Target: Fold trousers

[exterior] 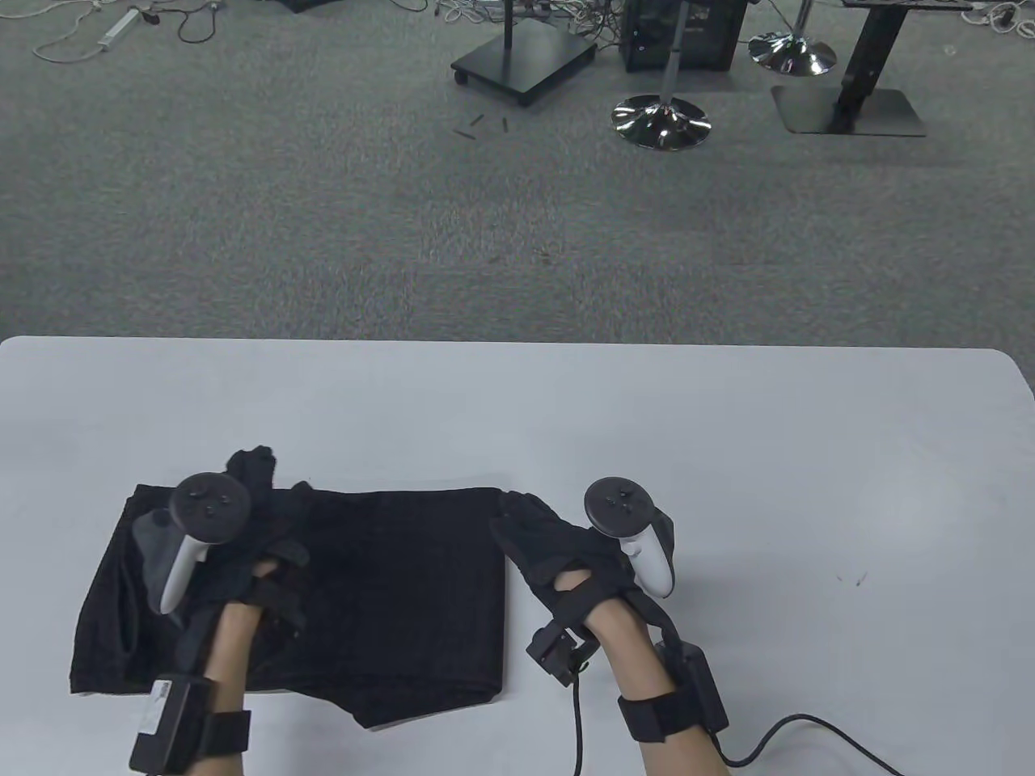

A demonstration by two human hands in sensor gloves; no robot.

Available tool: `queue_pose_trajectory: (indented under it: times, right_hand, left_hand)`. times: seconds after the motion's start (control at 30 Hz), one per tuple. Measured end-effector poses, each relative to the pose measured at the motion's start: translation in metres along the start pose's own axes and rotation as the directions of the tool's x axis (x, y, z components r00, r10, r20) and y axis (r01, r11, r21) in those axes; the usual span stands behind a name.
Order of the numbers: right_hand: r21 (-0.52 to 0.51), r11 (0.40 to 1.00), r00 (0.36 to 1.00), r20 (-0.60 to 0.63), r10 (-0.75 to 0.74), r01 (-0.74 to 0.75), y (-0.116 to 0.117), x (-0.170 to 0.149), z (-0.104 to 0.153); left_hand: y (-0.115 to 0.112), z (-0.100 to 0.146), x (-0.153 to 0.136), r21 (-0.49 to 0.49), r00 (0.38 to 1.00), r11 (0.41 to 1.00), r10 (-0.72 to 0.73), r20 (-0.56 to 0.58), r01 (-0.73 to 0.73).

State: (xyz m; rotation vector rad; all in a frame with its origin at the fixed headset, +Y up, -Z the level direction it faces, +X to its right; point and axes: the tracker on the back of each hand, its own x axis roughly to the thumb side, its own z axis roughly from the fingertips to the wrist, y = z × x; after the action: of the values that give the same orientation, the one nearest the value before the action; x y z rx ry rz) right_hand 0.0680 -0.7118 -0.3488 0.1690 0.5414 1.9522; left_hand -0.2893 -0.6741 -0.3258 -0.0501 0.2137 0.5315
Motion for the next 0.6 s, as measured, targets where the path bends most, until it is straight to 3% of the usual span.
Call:
queue_pose_trajectory:
  times: [0.1, 0.27, 0.43, 0.6]
  right_hand:
    - [-0.009, 1.000, 0.999, -0.037, 0.016, -0.016, 0.002, -0.007, -0.003]
    - [-0.036, 0.998, 0.994, -0.100, 0.043, -0.047, 0.005, -0.018, -0.008]
    - [-0.035, 0.996, 0.985, -0.155, 0.074, -0.081, 0.010, -0.028, -0.014]
    - [-0.040, 0.989, 0.973, -0.191, 0.129, -0.139, 0.020, -0.035, -0.019]
  left_hand:
    - [-0.027, 0.005, 0.031, -0.042, 0.996, 0.999, -0.025, 0.082, 0.028]
    - [-0.055, 0.009, 0.056, -0.080, 0.987, 0.993, -0.070, 0.147, 0.082]
    - [-0.065, 0.009, 0.056, -0.117, 0.986, 0.992, -0.036, 0.160, 0.055]
    - [-0.064, 0.010, 0.049, -0.094, 0.986, 0.994, -0.035, 0.161, 0.051]
